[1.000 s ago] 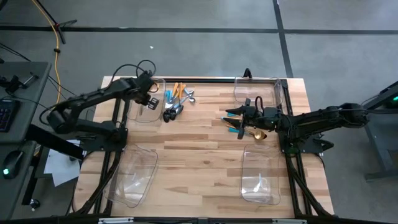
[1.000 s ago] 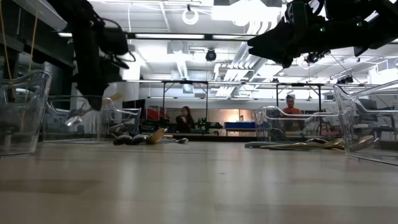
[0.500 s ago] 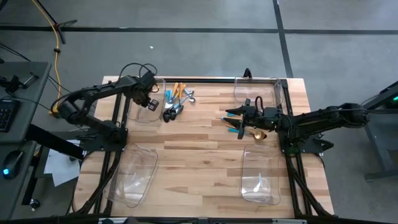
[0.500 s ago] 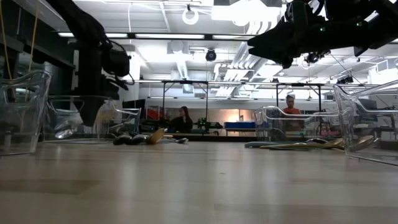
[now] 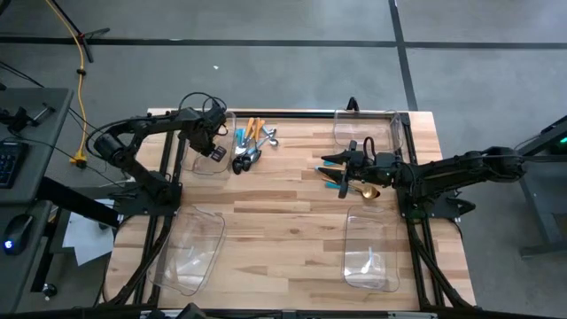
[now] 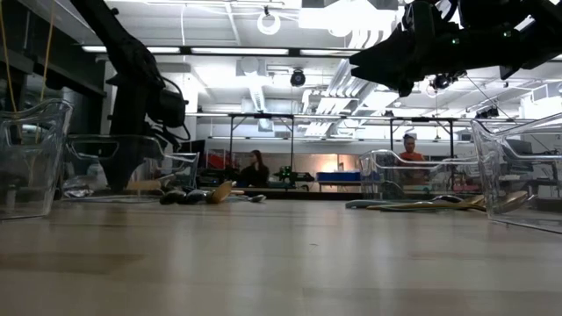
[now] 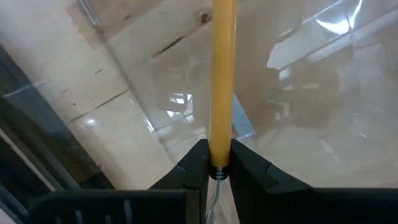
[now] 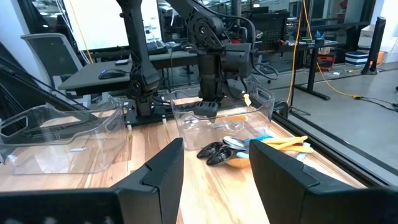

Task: Sort silverware by color (type)
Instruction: Put the yellow spoon into the top left transparent bin

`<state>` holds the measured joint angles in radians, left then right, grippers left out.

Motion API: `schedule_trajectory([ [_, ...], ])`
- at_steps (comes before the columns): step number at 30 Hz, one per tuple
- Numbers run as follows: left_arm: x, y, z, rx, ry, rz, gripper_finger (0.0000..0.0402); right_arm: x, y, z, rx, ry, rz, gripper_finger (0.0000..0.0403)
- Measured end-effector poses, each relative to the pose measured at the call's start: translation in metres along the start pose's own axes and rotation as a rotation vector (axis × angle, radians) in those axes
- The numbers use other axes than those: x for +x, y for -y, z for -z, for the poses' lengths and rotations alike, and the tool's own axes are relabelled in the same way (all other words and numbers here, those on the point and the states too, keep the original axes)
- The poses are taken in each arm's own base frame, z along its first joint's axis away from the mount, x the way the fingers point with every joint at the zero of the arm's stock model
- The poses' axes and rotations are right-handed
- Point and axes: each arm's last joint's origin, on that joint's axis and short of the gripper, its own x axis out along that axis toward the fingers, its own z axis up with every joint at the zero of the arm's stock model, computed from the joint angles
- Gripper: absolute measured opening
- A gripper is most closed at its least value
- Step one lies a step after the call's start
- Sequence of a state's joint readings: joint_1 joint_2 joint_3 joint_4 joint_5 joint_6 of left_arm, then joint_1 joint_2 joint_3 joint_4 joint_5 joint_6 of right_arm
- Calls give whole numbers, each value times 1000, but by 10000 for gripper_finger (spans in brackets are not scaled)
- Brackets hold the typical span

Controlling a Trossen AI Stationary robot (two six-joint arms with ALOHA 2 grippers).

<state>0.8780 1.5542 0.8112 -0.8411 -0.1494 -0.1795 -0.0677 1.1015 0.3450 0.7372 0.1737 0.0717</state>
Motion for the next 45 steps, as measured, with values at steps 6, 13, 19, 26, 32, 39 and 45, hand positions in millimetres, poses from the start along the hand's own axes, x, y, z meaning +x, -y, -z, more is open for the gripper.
schedule_trajectory([
  [6,0,0,0,1,4,-17,74,0,0,0,0,0,0,168],
  [13,-15,-3,4,-2,73,-5,122,0,0,0,0,0,0,168],
  [19,-45,-9,12,-20,189,29,158,0,0,0,0,0,0,168],
  [26,-115,-15,17,-39,448,228,172,0,0,0,0,0,0,168],
  [32,-168,-4,29,78,777,360,172,0,0,0,0,0,0,168],
  [39,-173,34,45,278,1113,564,172,0,0,2,-3,-18,1,168],
  [45,-134,70,60,385,1320,726,172,0,0,2,-5,-23,2,168],
])
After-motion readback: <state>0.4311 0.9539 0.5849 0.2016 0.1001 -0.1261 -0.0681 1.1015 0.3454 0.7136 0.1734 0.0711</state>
